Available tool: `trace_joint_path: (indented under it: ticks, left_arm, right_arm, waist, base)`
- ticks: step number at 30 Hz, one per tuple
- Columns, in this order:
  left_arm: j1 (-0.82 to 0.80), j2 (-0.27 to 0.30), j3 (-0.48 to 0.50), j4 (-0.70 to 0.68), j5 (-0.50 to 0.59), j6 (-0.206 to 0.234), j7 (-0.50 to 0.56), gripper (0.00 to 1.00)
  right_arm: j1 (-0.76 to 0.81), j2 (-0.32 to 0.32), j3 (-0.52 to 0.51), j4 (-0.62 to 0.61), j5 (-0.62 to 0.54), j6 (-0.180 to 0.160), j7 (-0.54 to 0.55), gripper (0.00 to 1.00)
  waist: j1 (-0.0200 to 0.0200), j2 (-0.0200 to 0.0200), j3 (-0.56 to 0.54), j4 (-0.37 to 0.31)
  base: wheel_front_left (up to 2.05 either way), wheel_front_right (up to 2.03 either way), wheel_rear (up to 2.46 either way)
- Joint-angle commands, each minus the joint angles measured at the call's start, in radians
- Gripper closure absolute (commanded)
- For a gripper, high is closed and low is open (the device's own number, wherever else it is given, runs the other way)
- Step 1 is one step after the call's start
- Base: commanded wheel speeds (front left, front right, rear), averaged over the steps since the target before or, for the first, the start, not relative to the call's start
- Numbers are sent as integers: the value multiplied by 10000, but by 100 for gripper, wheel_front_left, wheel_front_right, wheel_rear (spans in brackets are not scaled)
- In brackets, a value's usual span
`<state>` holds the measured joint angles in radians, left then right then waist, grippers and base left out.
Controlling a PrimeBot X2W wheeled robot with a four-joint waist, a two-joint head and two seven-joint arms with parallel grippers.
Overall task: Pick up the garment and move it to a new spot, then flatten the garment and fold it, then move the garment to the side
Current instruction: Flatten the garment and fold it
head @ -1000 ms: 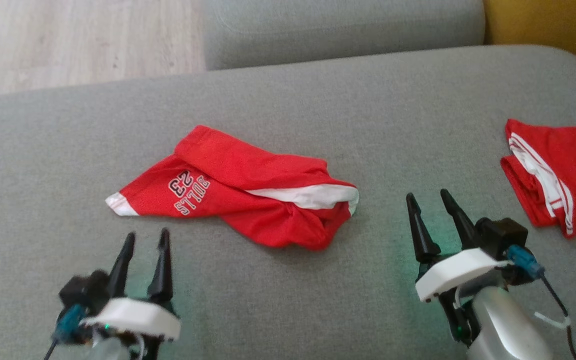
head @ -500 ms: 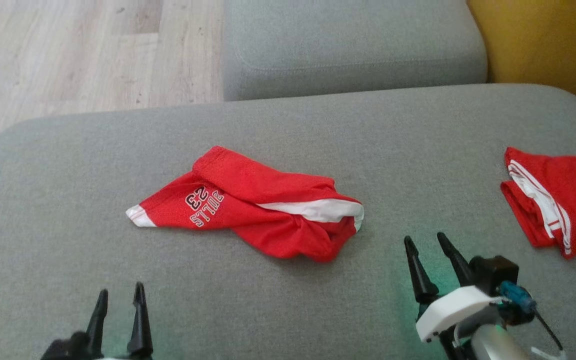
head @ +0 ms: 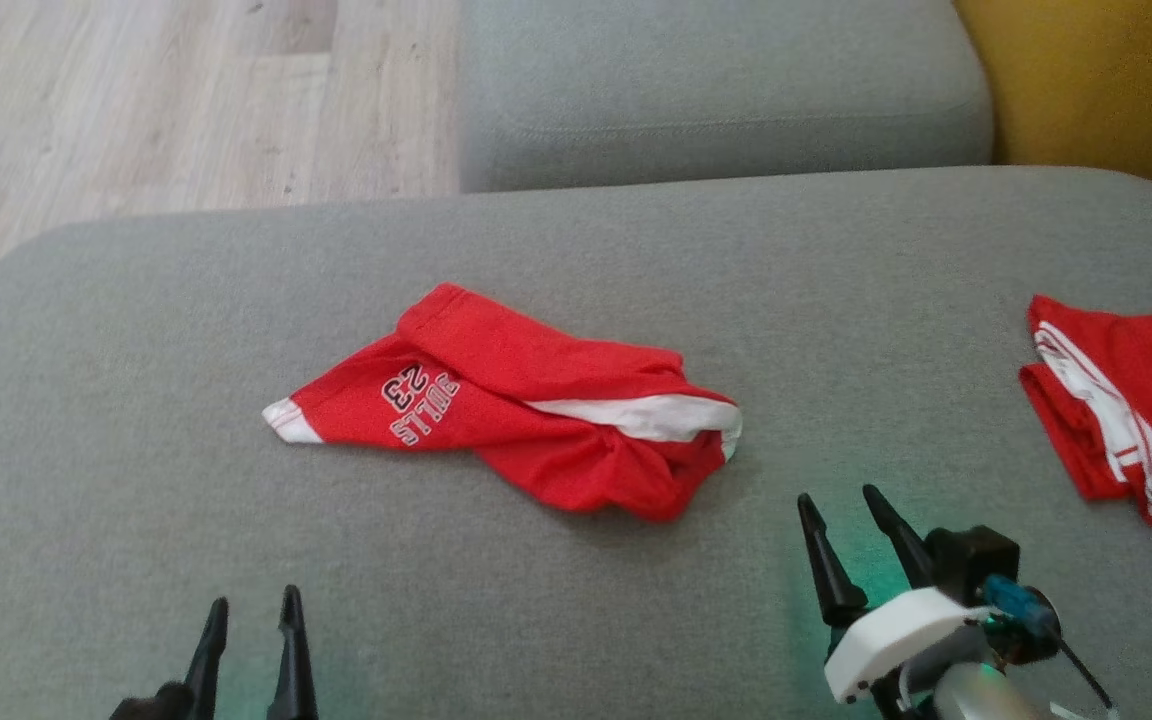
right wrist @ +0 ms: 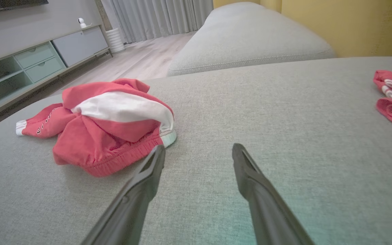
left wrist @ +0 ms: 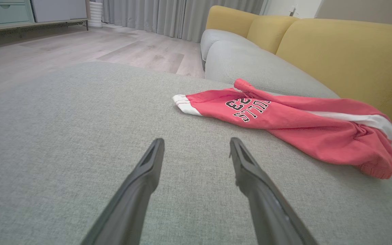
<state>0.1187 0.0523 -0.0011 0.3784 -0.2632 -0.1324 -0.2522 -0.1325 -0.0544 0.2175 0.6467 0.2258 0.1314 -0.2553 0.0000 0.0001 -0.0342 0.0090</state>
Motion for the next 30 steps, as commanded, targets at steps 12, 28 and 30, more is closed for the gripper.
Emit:
trace_joint_path:
  ticks: [12,28,30]
  left_arm:
    - [-1222,-18,-654,-541,-353,18,-95,0]
    - [-1377,-19,-877,-687,-779,18,-95,0]
    - [-1381,-20,-968,-660,-829,18,-95,0]
  right_arm:
    - [-2426,41,398,1497,-703,-7,-65,0]
    - [-3641,-297,-648,1653,-1961,-7,-65,100]
    - [-4014,-465,-570,1198,-2114,-7,-65,100]
  waist:
    - [0,-1,1191,1317]
    - [0,-1,1303,1843]
    - [0,-1,1195,1877]
  base:
    - [0,0,0]
    - [0,0,0]
    - [0,0,0]
